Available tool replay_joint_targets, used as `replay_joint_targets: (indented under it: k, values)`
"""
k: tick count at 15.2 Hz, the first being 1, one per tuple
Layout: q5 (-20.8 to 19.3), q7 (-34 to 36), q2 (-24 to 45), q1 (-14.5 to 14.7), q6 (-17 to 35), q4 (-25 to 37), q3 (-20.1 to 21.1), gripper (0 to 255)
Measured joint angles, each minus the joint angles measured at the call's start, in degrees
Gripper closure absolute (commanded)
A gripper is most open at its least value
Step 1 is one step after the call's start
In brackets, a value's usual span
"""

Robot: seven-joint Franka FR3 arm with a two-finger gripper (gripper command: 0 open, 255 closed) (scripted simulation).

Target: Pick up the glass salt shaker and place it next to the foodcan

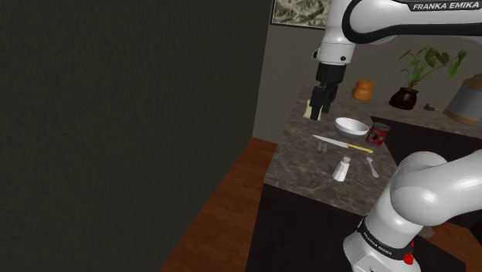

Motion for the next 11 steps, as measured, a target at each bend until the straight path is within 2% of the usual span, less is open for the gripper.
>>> replay_joint_targets:
  k: [4, 11]
  values:
    - [-1.40, -2.01, -1.98, -0.87, 1.51, -3.56, -1.85, 0]
    - [-7.91, -9.88, -5.85, -5.04, 7.38, -13.36, -9.68, 0]
